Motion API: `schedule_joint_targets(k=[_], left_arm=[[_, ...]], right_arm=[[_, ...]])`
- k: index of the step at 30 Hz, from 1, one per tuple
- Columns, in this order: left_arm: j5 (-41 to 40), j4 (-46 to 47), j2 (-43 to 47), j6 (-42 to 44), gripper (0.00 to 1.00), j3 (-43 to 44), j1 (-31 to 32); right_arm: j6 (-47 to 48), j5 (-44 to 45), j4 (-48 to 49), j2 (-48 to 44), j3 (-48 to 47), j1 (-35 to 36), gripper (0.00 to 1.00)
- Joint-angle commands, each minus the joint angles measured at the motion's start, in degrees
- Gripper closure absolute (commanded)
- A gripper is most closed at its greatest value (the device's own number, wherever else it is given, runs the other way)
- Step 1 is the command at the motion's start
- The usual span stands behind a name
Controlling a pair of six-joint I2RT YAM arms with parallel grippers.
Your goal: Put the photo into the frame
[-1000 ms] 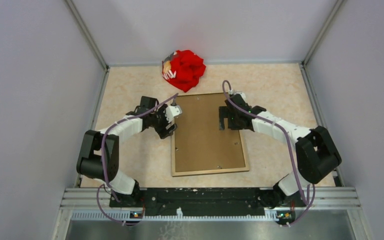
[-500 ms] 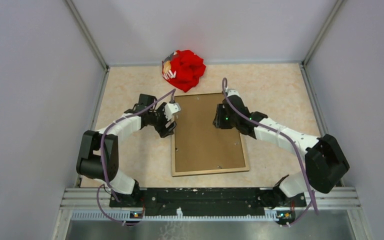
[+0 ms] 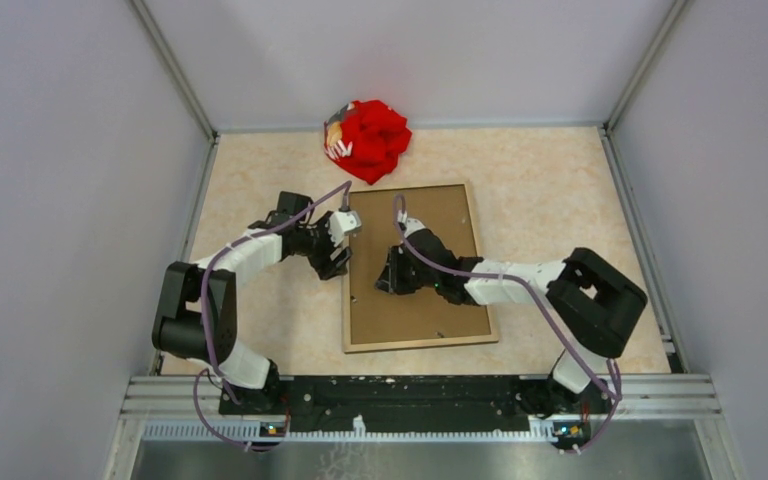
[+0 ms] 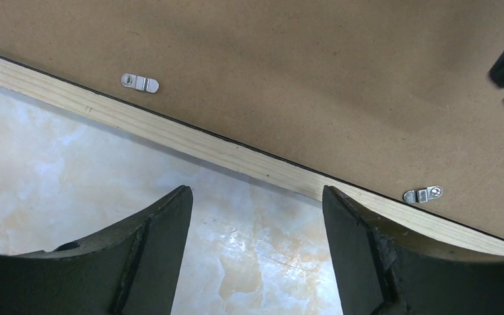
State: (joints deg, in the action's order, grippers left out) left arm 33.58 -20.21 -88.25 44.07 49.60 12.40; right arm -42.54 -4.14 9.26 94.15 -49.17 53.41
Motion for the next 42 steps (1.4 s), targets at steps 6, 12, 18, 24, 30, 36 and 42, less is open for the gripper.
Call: schedule_joint_targets(k=[6,12,18,24,30,36,42], left_arm=[[0.3,1.4,0.4,0.9,0.25,-1.0,-0.2],[0.3,1.6,-0.3,0.8,0.28,-1.0,-0.2],[0.2,2.0,-1.1,0.5,0.28,-0.9,-0.2],[-0.1,2.3,-1.4,0.5,0.29,-1.1,-0.2],[-0.5,2.9,-1.7,0.4,0.30,-1.3,-0.2],[-0.6,3.1,-1.9,0.3,0.30,-1.2,-0.2],[-0.6,3.2,-2.0,0.4,0.31,-1.4,-0.2]], right_arm=[[-4.4,-5.1,13.1,9.0,-2.4,1.3,0.86],[-3.2,-8.2,14.1,12.9,-4.6,1.3,0.84],[-1.8,-10.6,13.2,15.4,-6.4,1.3,0.82],[-1.6,-12.2,13.8,16.1,-6.7,1.2,0.82],[-1.1,-13.7,14.4,16.3,-7.1,1.3,0.82],[-0.6,-14.5,13.9,16.9,-8.6,1.3,0.82],[-0.5,-15.4,13.6,17.8,-9.6,1.2,0.83]])
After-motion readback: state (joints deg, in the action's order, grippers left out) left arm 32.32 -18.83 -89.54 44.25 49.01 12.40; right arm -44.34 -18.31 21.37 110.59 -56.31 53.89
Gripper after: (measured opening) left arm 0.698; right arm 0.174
